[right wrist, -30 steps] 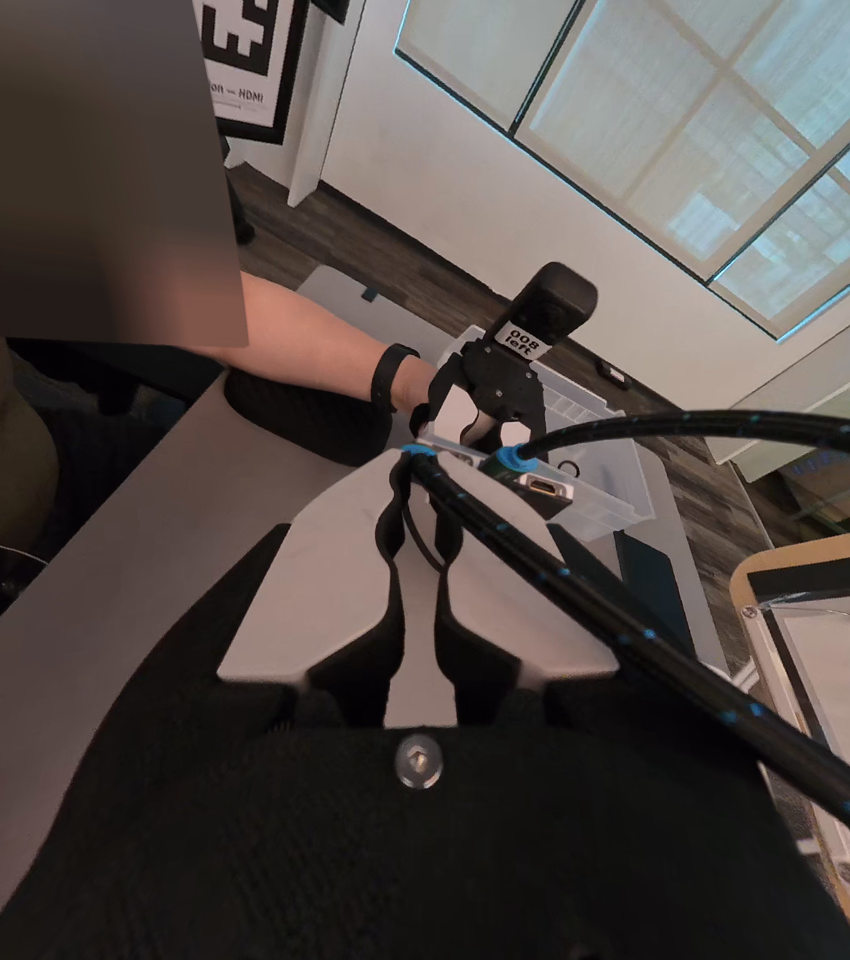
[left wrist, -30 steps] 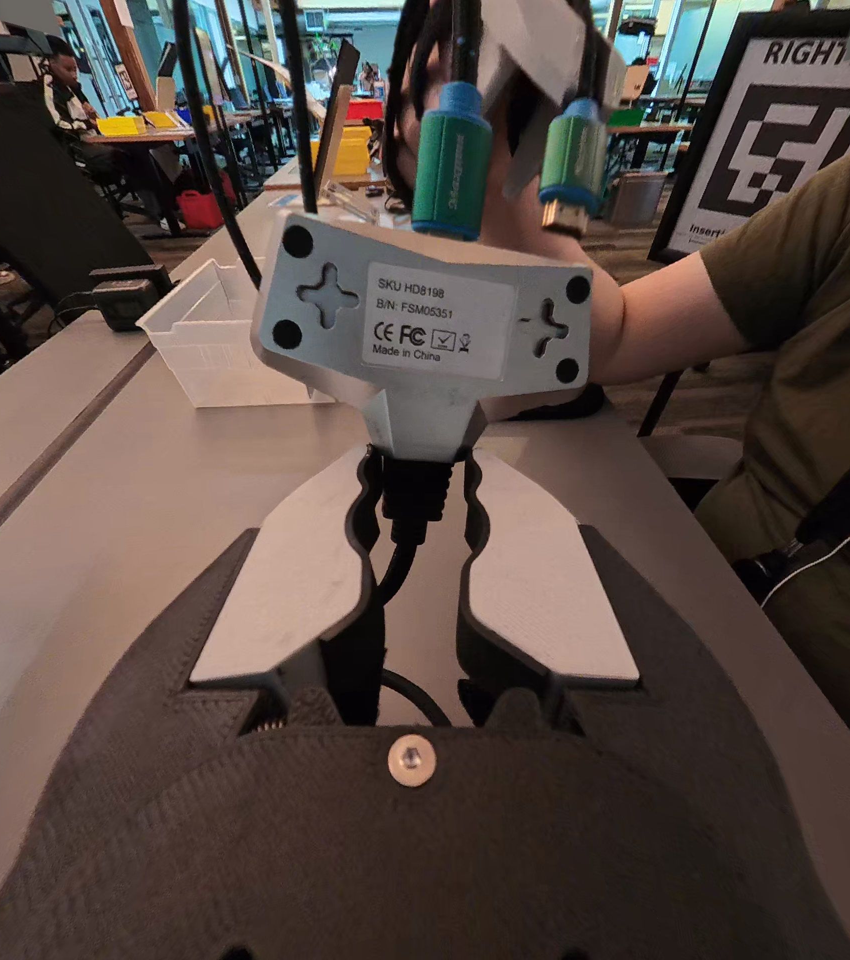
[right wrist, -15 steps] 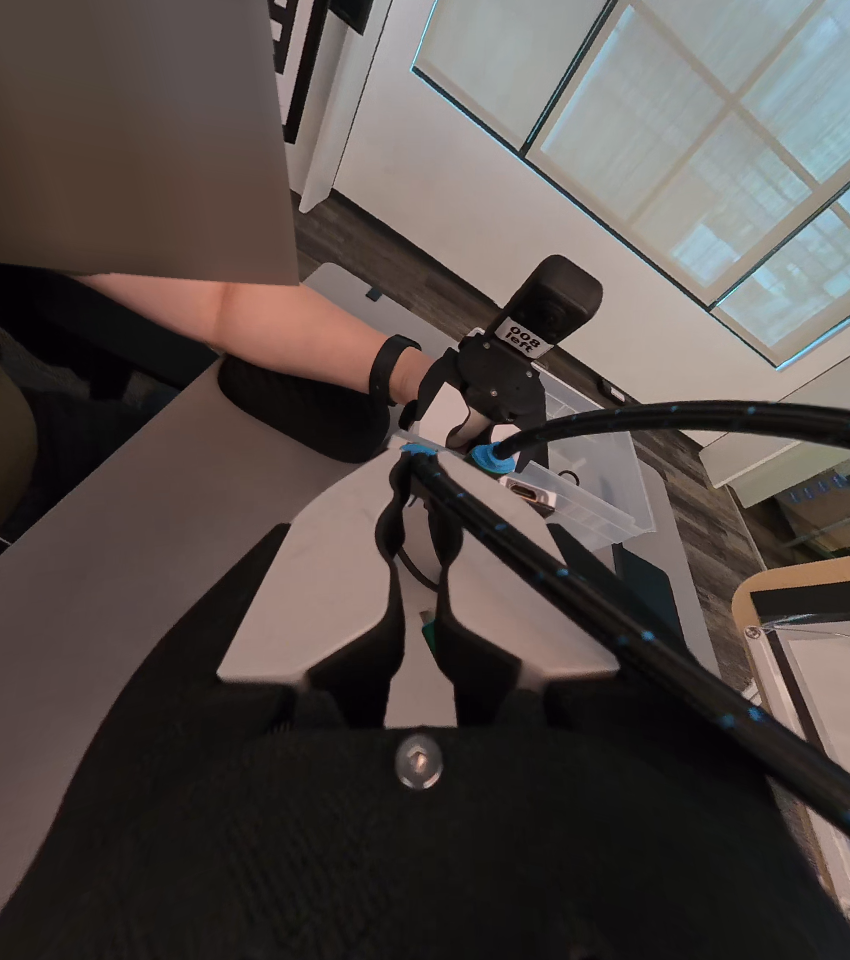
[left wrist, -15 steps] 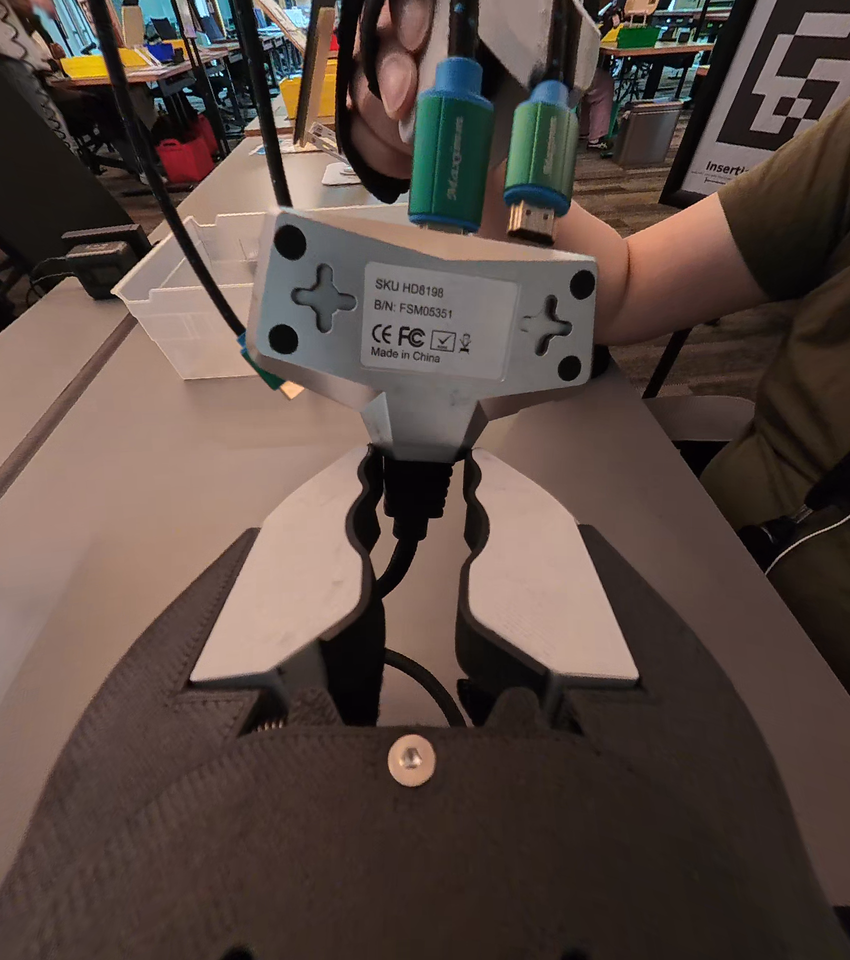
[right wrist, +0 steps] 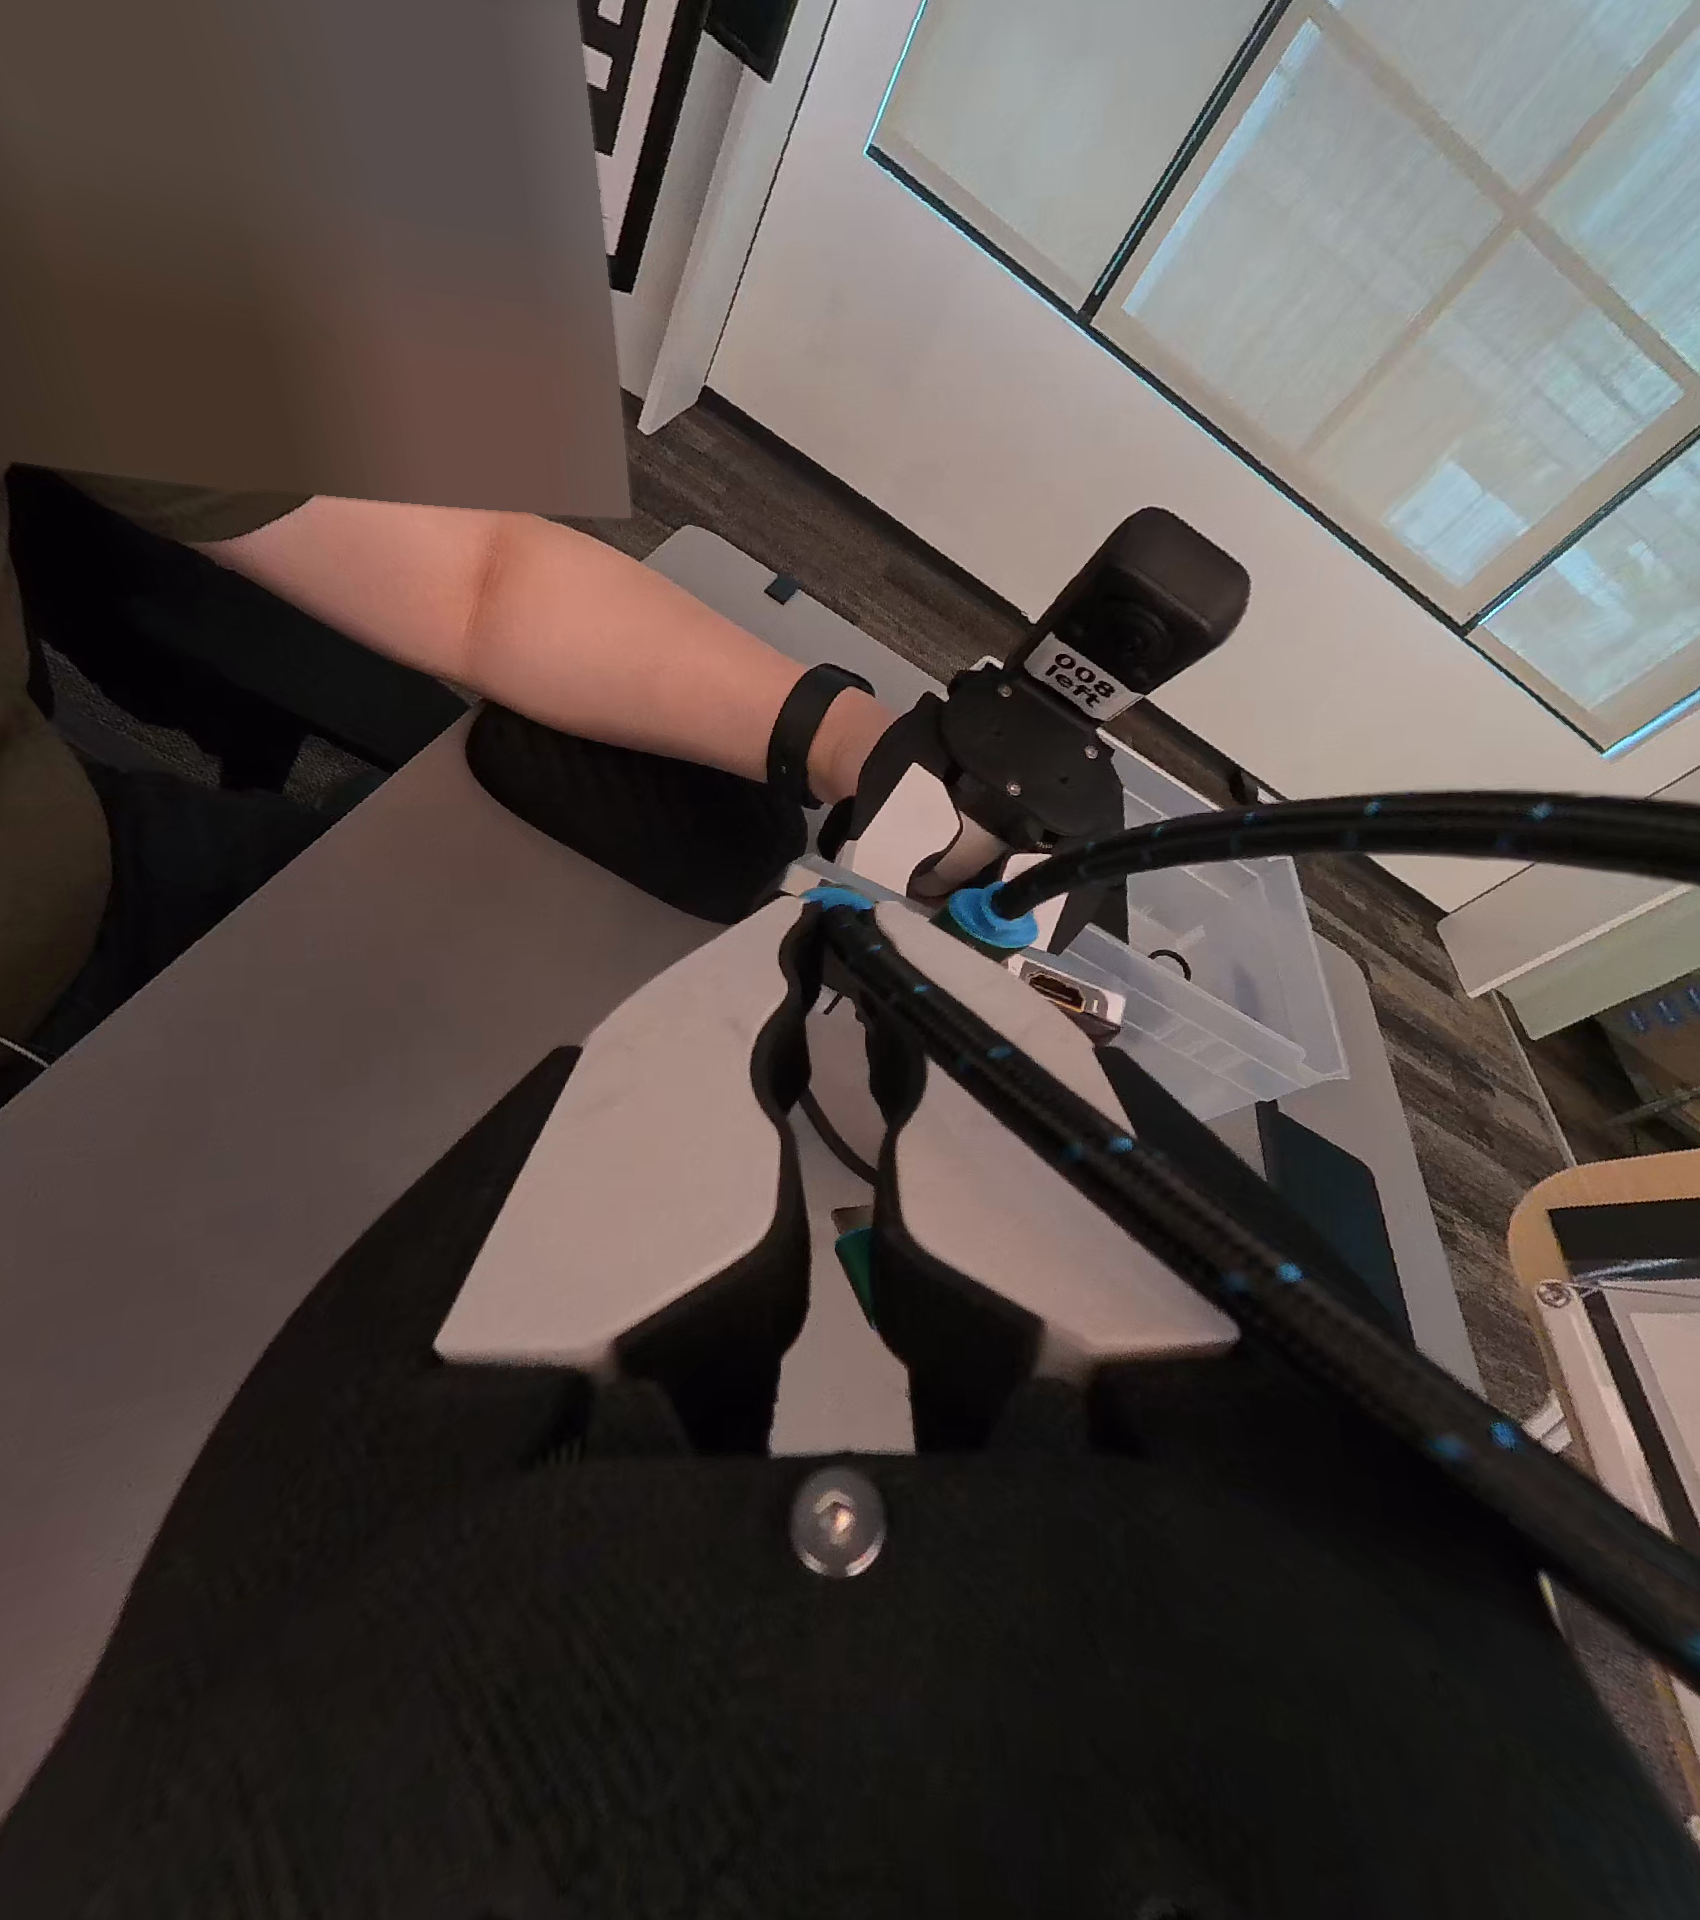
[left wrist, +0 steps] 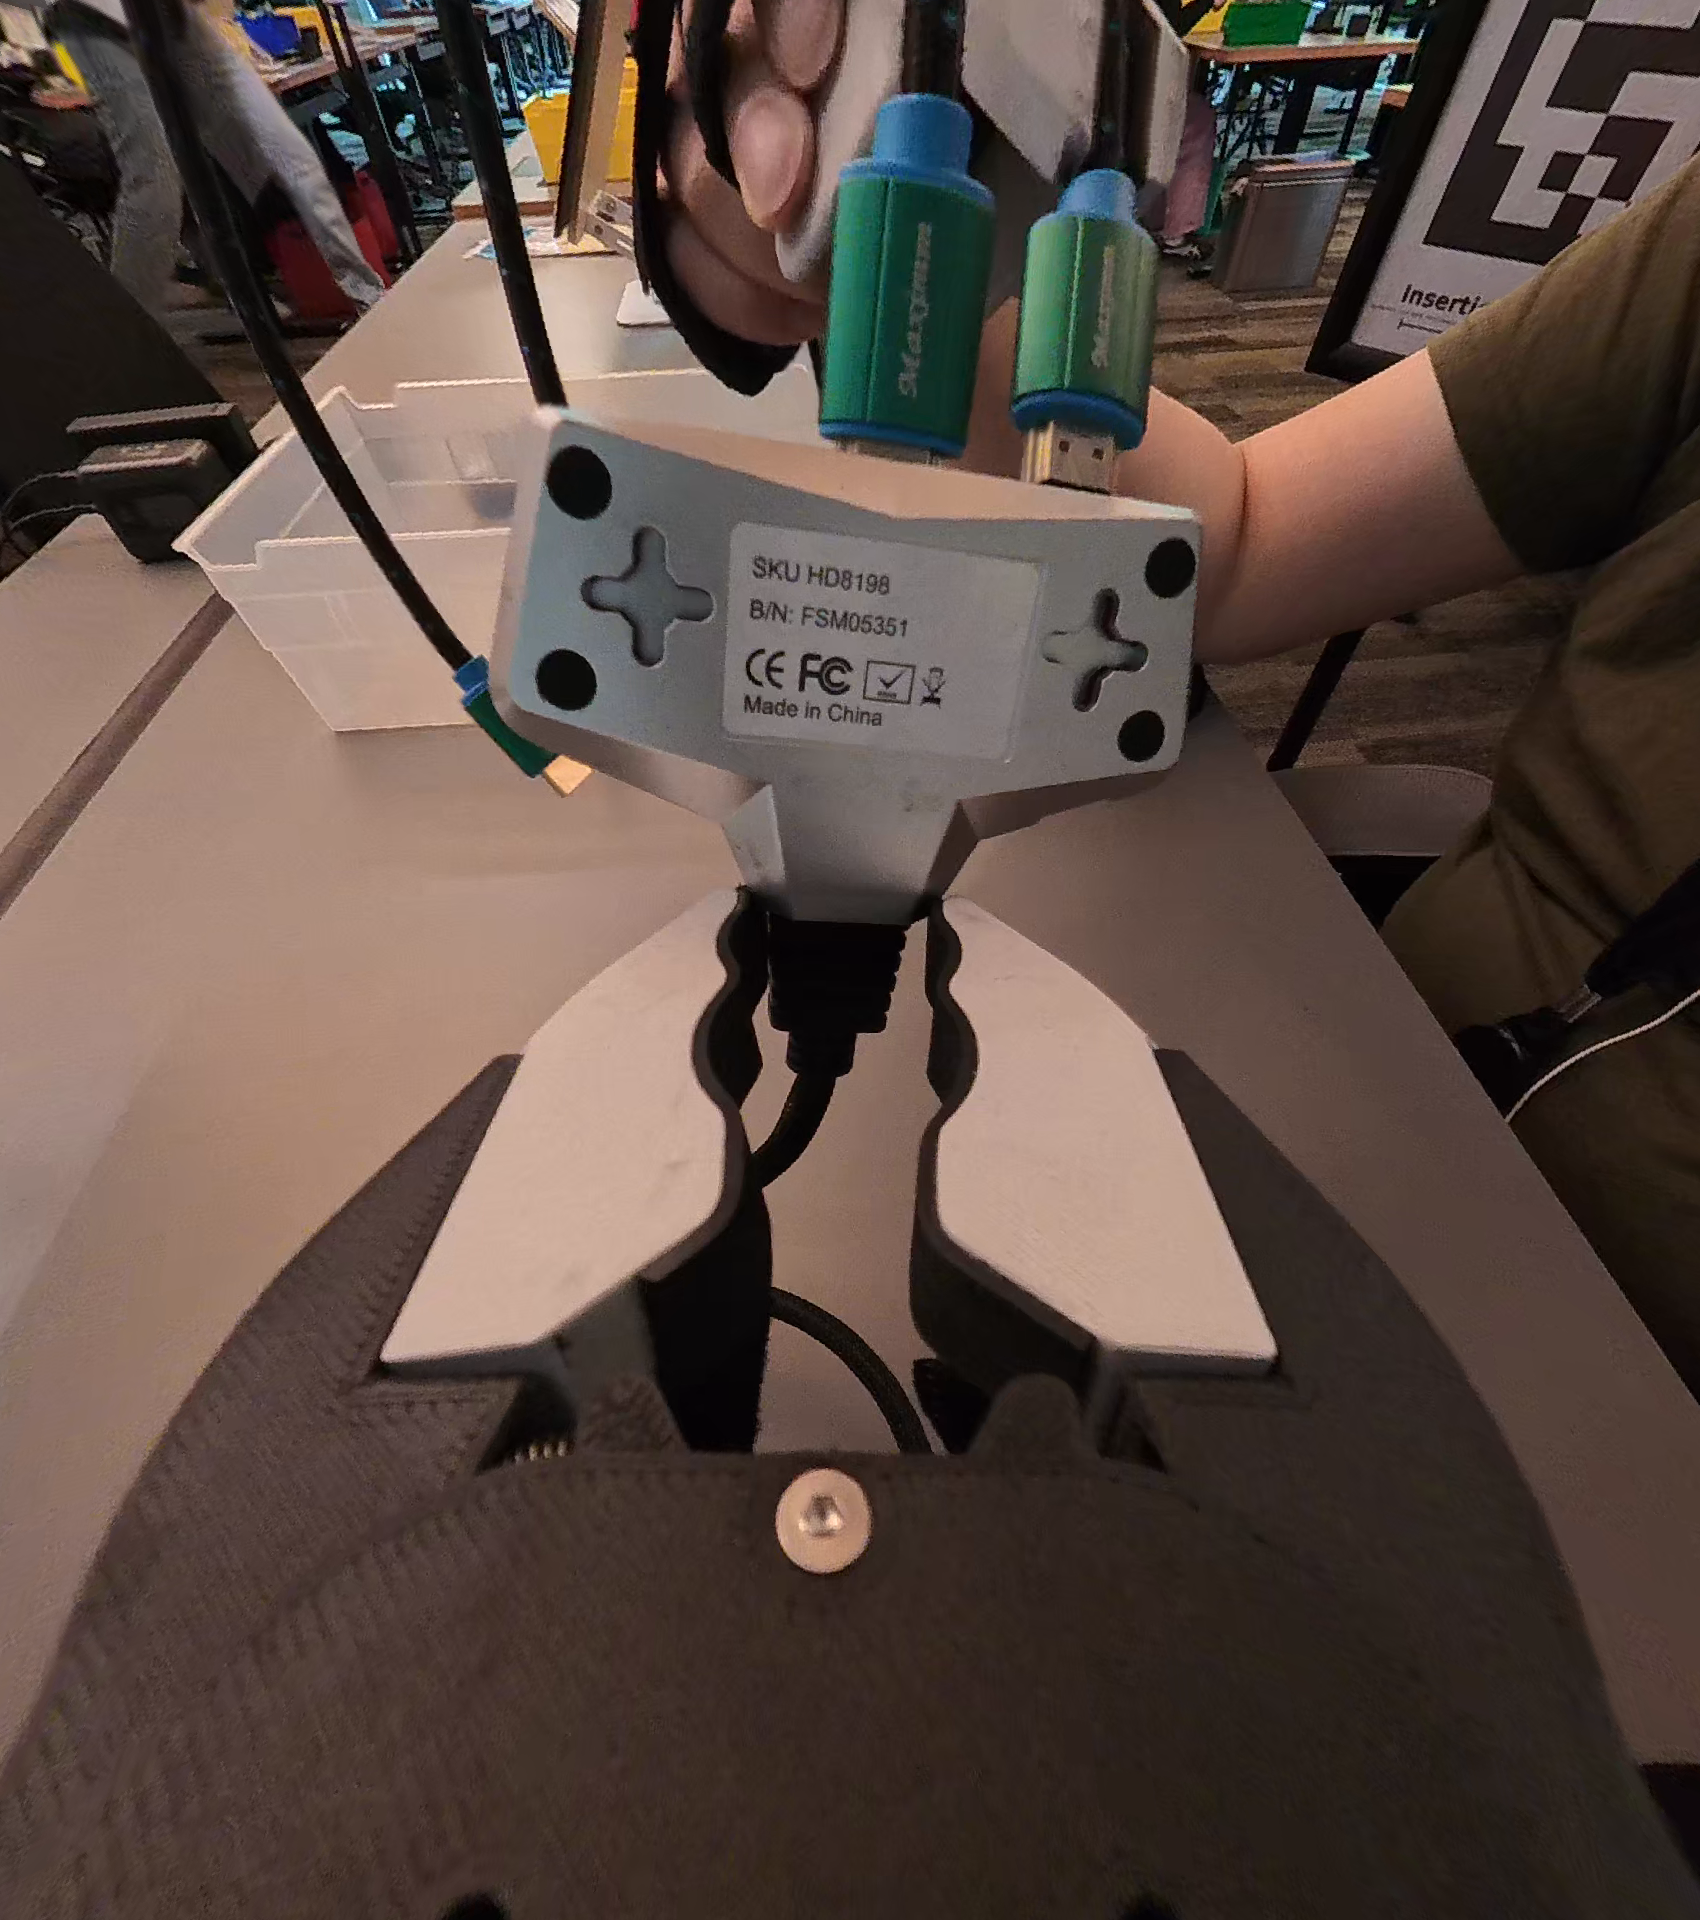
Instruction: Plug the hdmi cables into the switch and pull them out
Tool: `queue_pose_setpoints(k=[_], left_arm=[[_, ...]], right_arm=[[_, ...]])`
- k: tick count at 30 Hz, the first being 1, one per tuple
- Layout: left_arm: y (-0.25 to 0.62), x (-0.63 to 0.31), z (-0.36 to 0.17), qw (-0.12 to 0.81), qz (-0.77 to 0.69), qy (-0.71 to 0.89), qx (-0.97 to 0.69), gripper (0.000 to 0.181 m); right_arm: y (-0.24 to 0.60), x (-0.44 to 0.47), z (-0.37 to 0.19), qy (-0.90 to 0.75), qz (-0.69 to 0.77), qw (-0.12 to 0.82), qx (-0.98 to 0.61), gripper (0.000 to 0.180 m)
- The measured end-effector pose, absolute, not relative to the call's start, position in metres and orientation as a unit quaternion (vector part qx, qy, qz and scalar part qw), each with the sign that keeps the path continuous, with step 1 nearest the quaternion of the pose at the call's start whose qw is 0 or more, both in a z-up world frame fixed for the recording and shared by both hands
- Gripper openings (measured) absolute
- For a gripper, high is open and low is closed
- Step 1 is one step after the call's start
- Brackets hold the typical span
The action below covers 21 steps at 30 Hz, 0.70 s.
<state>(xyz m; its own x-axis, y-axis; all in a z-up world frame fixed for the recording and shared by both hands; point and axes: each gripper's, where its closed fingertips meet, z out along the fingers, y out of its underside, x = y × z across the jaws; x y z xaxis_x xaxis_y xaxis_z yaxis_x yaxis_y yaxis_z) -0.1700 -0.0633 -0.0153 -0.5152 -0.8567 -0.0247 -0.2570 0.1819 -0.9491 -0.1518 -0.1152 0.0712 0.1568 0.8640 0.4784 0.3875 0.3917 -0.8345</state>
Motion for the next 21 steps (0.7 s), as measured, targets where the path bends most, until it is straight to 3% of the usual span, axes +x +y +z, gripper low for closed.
queue_pose_setpoints(k=[21], left_arm=[[-0.044,-0.158,-0.052,0.246,-0.454,0.705,-0.486,0.028]], right_arm=[[-0.092,-0.129,0.036,-0.562,0.223,0.458,-0.652,0.007]])
